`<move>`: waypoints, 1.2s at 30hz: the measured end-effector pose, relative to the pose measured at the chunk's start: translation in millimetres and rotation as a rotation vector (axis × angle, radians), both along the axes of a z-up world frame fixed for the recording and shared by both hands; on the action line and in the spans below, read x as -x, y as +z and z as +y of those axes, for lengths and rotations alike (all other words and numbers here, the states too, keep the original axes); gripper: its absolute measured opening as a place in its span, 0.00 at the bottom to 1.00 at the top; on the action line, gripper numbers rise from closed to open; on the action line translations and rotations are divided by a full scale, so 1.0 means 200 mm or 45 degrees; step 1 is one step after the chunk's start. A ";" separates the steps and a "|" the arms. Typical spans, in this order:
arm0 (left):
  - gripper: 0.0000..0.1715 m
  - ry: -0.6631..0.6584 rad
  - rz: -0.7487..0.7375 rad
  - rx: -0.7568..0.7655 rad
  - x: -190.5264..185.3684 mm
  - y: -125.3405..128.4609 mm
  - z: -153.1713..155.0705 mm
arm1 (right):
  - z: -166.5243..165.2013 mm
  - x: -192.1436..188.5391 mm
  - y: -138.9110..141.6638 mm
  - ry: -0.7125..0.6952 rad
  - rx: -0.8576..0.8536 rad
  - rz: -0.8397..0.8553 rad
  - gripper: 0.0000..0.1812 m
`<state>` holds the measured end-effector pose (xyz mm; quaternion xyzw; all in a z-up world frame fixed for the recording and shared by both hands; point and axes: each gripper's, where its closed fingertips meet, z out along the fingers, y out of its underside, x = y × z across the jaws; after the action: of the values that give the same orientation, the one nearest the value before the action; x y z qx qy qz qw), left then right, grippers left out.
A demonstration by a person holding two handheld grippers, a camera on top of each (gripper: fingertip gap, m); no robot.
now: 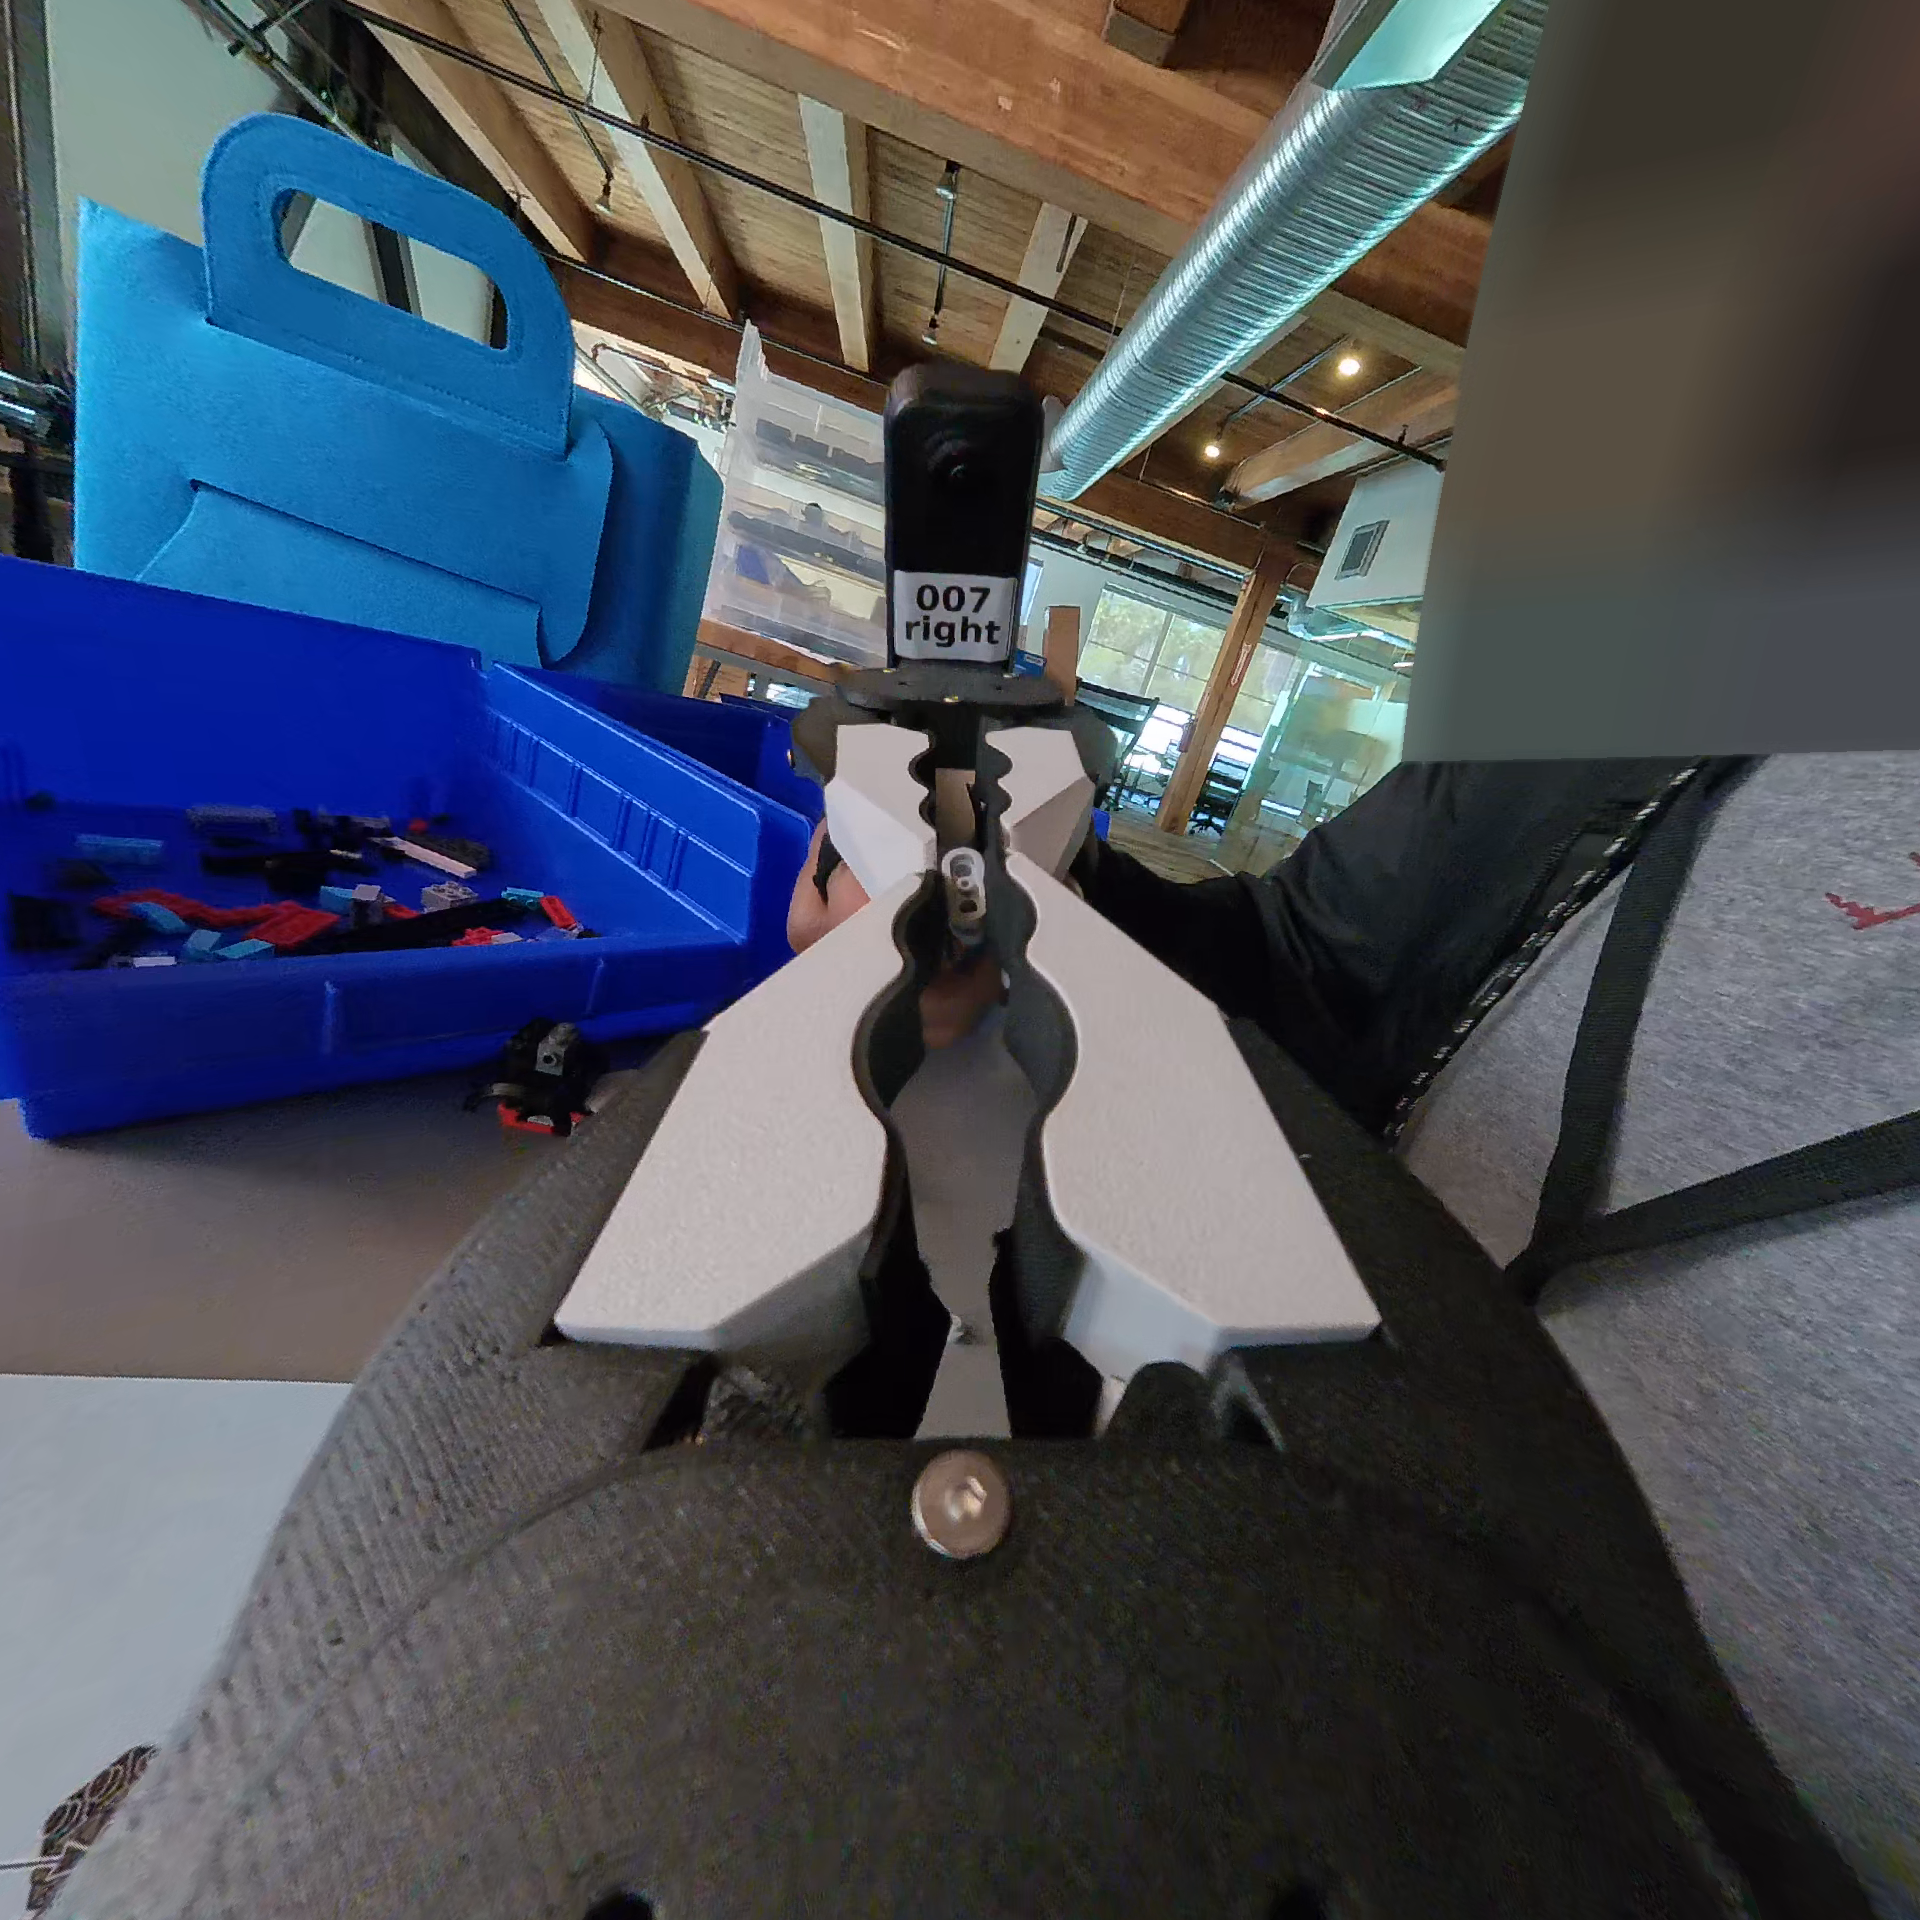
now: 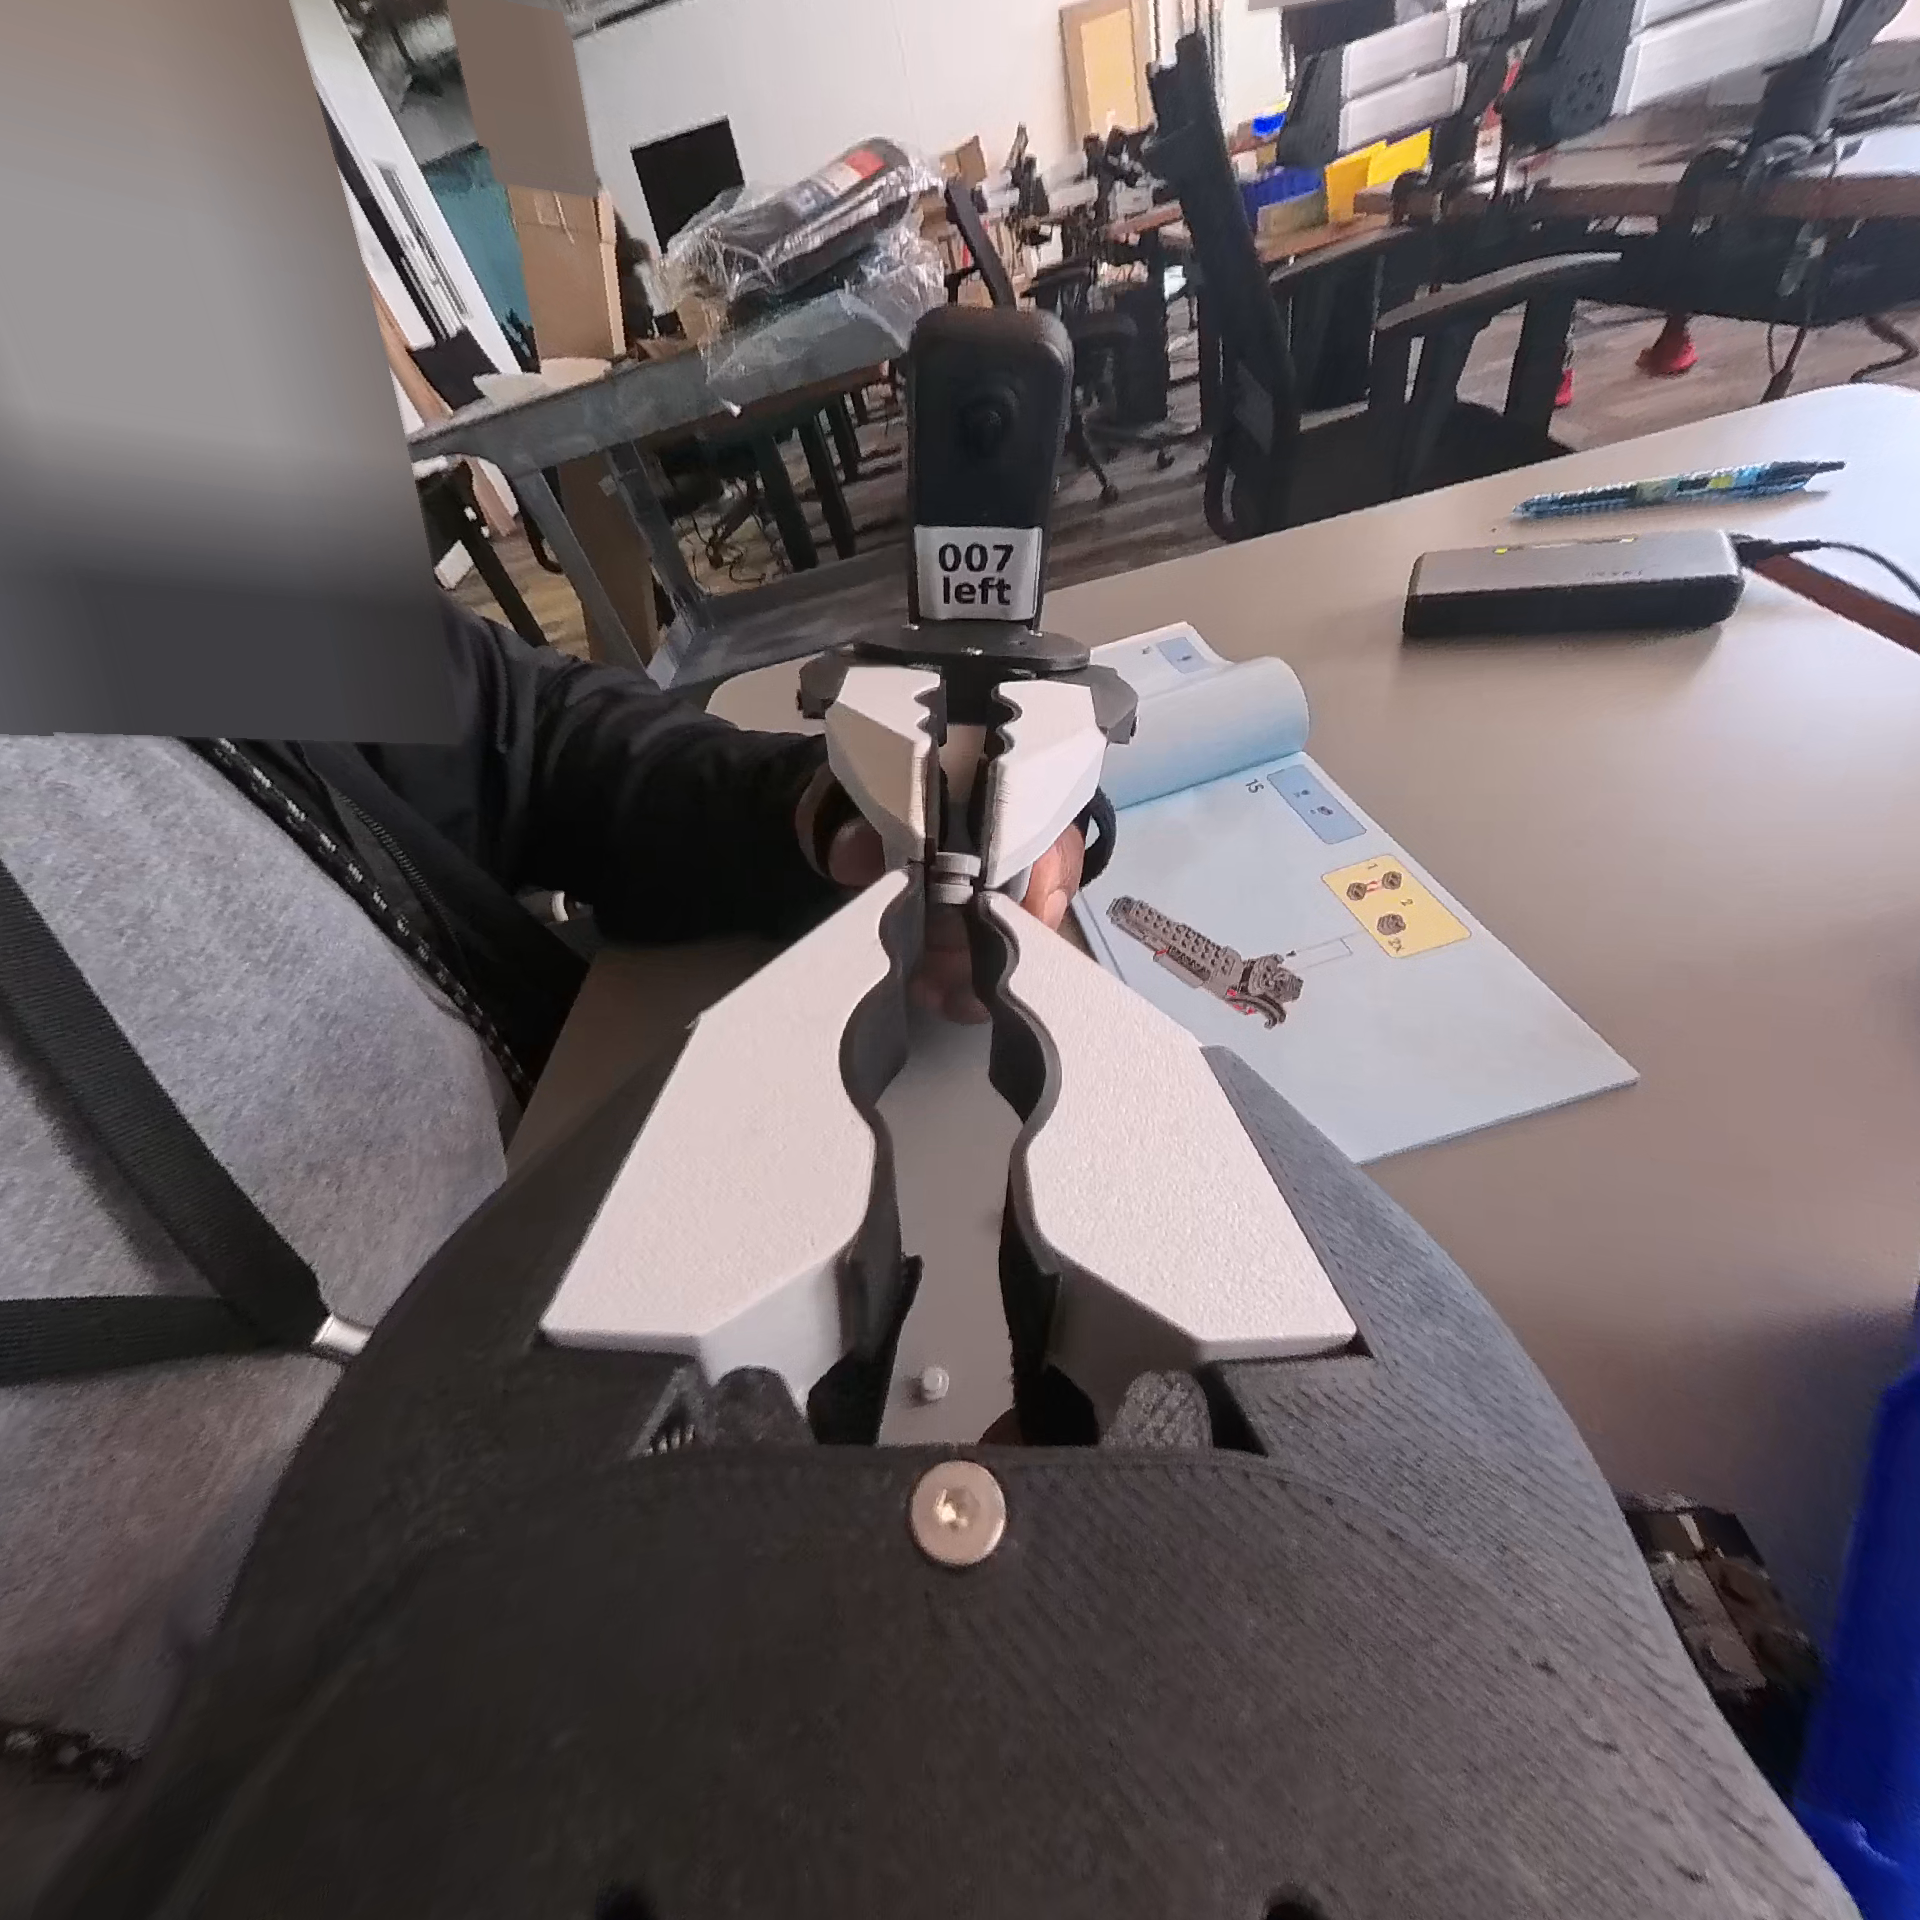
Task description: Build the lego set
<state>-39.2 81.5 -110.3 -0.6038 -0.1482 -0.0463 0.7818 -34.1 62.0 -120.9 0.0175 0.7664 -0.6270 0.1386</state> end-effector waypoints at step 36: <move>0.07 -0.066 -0.068 -0.089 -0.01 0.07 -0.03 | -0.02 -0.01 0.08 0.006 0.342 -0.104 0.04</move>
<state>-37.2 76.3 -96.6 -0.5784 -0.1516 -0.0879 0.7967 -32.4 57.9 -104.7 0.0227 0.6693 -0.7224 0.1722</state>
